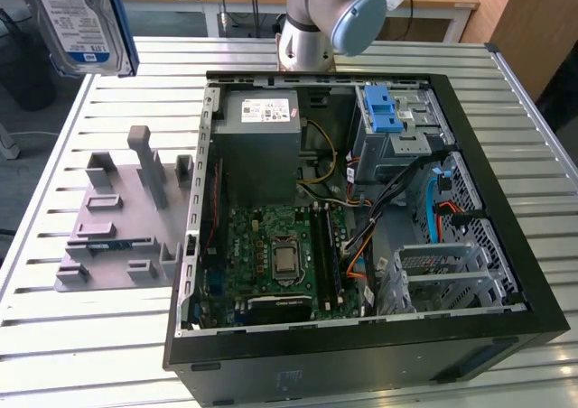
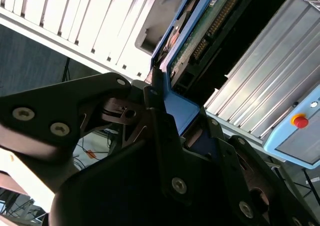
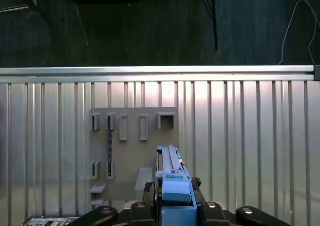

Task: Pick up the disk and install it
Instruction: 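Pick up the disk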

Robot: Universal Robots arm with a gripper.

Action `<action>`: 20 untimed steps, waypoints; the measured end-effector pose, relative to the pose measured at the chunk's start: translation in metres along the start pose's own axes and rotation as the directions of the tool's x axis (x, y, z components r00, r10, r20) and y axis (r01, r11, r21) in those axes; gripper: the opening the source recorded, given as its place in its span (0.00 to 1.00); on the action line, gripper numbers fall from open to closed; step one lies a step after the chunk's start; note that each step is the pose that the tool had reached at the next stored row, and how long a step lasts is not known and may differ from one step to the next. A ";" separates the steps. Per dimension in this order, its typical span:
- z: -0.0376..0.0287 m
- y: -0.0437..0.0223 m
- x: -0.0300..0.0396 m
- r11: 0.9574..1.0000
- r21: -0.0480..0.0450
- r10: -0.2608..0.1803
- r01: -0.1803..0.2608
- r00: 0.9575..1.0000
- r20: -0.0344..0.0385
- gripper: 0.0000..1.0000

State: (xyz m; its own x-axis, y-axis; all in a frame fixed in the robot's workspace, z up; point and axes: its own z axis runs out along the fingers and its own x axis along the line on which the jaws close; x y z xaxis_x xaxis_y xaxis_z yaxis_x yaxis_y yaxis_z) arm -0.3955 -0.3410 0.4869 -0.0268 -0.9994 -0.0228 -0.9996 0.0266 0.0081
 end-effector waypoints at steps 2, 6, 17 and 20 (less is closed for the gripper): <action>-0.0001 -0.0016 0.0026 1.000 -0.001 0.000 0.000 1.000 0.000 0.36; -0.0003 -0.0055 0.0076 1.000 -0.002 0.000 0.000 1.000 0.000 0.36; -0.0065 -0.0188 0.0129 1.000 -0.008 0.000 0.000 1.000 0.000 0.36; -0.0127 -0.0190 0.0127 1.000 -0.008 0.000 0.000 1.000 0.000 0.36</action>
State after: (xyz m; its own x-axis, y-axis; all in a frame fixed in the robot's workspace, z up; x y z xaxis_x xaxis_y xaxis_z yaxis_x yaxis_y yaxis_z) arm -0.3768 -0.3545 0.4991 -0.0270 -0.9994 -0.0226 -0.9995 0.0266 0.0164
